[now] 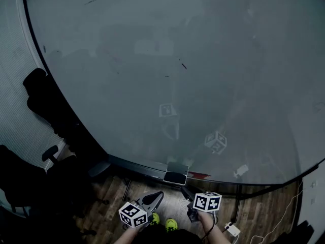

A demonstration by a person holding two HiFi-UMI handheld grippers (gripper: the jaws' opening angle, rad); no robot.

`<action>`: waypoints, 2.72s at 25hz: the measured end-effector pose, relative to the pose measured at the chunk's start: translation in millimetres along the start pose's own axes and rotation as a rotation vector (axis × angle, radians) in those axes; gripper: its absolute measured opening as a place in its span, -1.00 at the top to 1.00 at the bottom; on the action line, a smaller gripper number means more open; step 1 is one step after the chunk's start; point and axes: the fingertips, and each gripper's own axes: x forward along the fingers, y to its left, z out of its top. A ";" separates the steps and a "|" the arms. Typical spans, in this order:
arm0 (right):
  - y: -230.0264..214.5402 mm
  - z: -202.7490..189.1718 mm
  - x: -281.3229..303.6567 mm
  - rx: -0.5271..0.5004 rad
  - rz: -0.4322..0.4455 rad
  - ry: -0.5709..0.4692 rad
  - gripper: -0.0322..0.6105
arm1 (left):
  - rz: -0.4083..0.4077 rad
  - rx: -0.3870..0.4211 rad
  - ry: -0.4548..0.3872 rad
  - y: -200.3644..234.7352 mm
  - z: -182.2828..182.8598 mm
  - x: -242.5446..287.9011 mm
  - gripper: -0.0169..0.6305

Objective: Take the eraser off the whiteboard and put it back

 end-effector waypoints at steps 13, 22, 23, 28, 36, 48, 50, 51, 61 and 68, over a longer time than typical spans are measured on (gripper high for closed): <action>-17.9 -1.5 9.9 0.129 -0.025 0.019 0.26 | -0.030 -0.010 0.035 15.0 -2.7 11.7 0.93; -28.2 3.4 23.0 0.227 0.004 0.015 0.18 | -0.019 -0.035 0.029 11.6 -8.1 17.1 0.93; -29.0 4.5 24.5 0.234 0.007 0.014 0.17 | -0.015 -0.038 0.028 11.4 -8.6 16.1 0.93; -32.9 4.4 31.5 0.267 0.016 0.024 0.13 | 0.005 -0.051 0.027 11.0 -12.1 7.9 0.93; -32.6 2.1 40.4 0.305 0.049 0.042 0.11 | 0.032 -0.061 0.024 16.1 -12.8 2.1 0.93; -32.8 -6.1 49.1 0.345 0.079 0.078 0.02 | 0.017 -0.070 0.022 14.2 -7.2 8.7 0.93; -33.4 -6.7 49.4 0.342 0.090 0.081 0.01 | 0.013 -0.071 0.027 14.8 -7.3 11.4 0.93; -34.1 -6.8 48.8 0.340 0.094 0.082 0.01 | 0.010 -0.072 0.028 15.0 -7.1 12.6 0.93; -43.5 -5.7 36.1 0.358 0.103 0.076 0.01 | 0.007 -0.068 0.036 18.0 -4.3 15.6 0.93; -34.2 -2.2 38.4 0.386 0.172 0.068 0.27 | 0.009 -0.068 0.031 19.4 -1.9 19.3 0.93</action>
